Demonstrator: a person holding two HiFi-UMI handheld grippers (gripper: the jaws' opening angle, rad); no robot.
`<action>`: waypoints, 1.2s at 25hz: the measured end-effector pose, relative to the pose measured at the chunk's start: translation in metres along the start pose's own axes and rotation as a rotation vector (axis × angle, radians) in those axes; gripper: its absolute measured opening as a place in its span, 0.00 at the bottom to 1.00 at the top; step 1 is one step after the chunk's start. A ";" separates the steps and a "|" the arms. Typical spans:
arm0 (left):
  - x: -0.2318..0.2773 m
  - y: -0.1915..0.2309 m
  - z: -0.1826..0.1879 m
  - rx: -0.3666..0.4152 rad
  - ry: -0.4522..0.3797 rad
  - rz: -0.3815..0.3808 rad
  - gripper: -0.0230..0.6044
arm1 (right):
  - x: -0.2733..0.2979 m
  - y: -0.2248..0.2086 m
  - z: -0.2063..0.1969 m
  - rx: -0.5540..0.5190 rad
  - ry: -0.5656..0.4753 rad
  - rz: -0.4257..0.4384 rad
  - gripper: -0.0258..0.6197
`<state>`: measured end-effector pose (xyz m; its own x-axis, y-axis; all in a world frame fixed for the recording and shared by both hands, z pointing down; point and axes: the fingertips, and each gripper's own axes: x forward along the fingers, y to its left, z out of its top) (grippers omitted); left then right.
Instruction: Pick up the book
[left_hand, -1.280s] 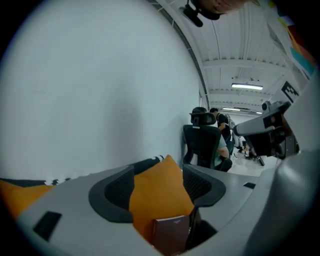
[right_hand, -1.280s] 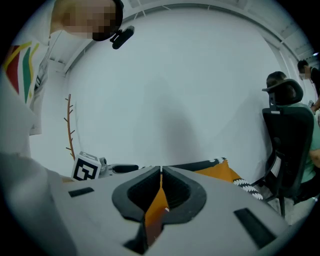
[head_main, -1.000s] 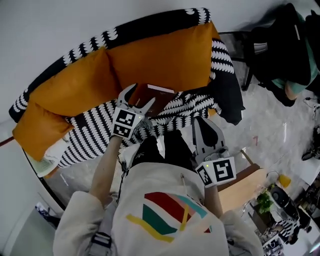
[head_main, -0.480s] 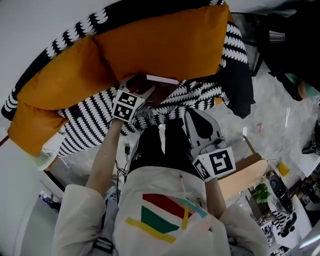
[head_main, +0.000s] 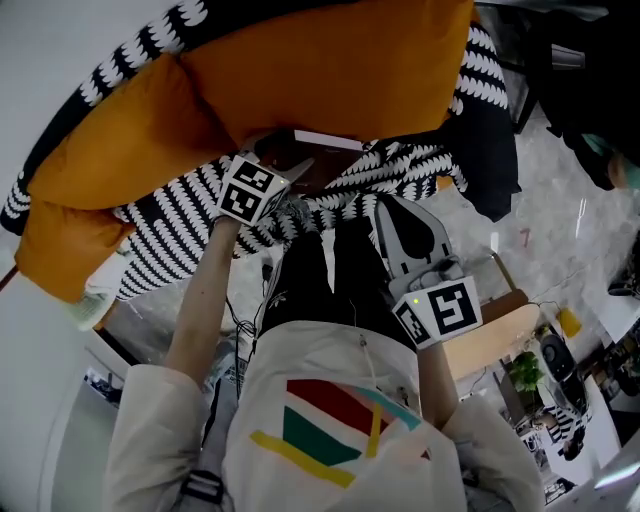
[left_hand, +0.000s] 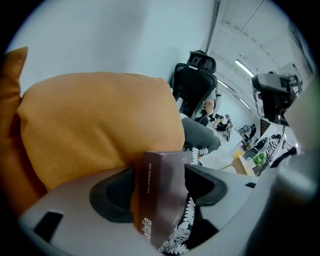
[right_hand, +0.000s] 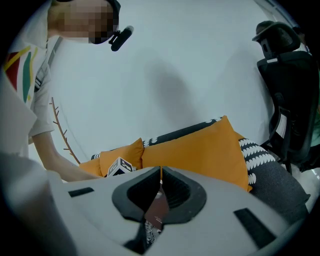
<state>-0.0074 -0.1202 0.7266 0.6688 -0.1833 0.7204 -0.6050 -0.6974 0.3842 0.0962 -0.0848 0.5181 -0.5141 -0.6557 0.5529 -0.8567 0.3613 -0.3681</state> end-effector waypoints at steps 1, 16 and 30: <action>0.002 -0.002 -0.001 0.013 0.007 -0.015 0.54 | 0.000 0.000 -0.002 0.001 0.000 0.003 0.07; 0.090 -0.060 -0.053 0.059 0.203 -0.207 0.30 | -0.006 0.005 -0.015 -0.003 0.006 0.030 0.07; 0.088 -0.084 -0.009 0.089 0.185 -0.147 0.28 | -0.033 -0.018 -0.001 -0.001 -0.042 -0.027 0.07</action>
<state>0.0981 -0.0715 0.7630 0.6512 0.0486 0.7573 -0.4614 -0.7669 0.4460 0.1289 -0.0691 0.5072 -0.4884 -0.6926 0.5309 -0.8705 0.3437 -0.3524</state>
